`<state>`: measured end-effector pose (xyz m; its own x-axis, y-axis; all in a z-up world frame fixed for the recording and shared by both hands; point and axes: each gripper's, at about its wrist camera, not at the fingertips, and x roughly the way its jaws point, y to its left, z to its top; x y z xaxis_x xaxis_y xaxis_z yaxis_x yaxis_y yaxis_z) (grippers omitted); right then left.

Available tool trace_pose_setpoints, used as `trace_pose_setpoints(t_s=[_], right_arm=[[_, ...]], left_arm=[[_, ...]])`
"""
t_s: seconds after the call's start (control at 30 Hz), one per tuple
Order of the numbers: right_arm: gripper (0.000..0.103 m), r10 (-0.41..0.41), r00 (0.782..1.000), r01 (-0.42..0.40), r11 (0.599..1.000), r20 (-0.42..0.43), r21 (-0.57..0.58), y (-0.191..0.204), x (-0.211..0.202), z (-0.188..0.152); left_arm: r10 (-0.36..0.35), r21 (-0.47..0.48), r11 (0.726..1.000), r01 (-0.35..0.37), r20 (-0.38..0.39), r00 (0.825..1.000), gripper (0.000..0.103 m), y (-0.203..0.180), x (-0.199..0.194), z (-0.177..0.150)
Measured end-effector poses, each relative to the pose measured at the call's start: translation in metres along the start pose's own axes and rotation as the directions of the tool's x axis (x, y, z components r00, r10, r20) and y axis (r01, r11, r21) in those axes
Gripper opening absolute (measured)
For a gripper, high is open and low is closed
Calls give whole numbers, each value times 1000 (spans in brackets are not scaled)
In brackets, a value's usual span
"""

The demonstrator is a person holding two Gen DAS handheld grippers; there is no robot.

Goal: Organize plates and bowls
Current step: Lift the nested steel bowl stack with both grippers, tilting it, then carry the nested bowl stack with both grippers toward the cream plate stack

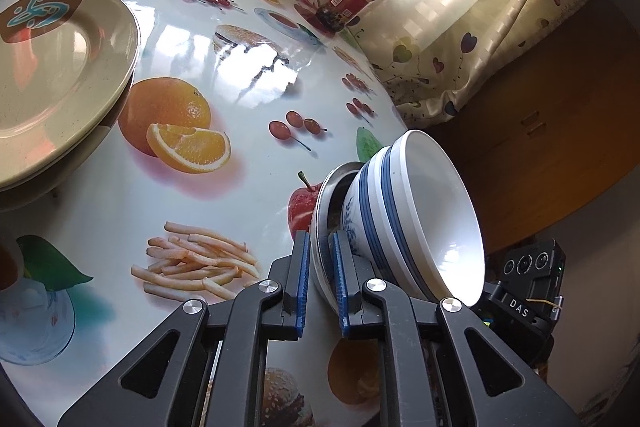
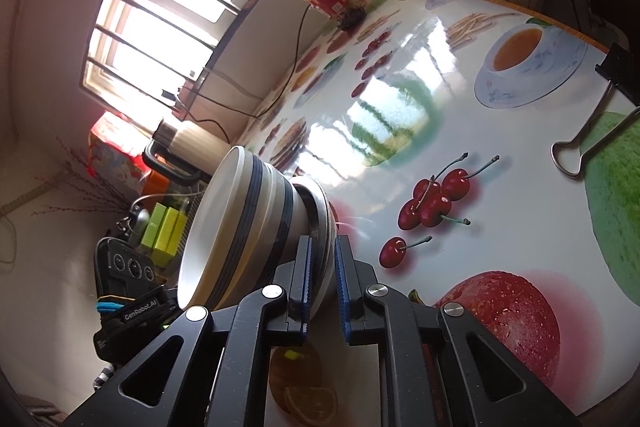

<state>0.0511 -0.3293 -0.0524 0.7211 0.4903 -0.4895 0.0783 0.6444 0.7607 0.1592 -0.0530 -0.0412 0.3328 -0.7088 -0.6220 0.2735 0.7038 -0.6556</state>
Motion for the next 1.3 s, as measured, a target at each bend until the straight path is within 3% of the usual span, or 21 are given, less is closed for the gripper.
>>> trace_pose_setpoints(t_s=[1.3], right_arm=[[10, -53, 998, 55, 989, 23, -134, 13, 4, 2]], left_arm=[[85, 77, 993, -87, 28, 996, 10, -13, 1, -2]])
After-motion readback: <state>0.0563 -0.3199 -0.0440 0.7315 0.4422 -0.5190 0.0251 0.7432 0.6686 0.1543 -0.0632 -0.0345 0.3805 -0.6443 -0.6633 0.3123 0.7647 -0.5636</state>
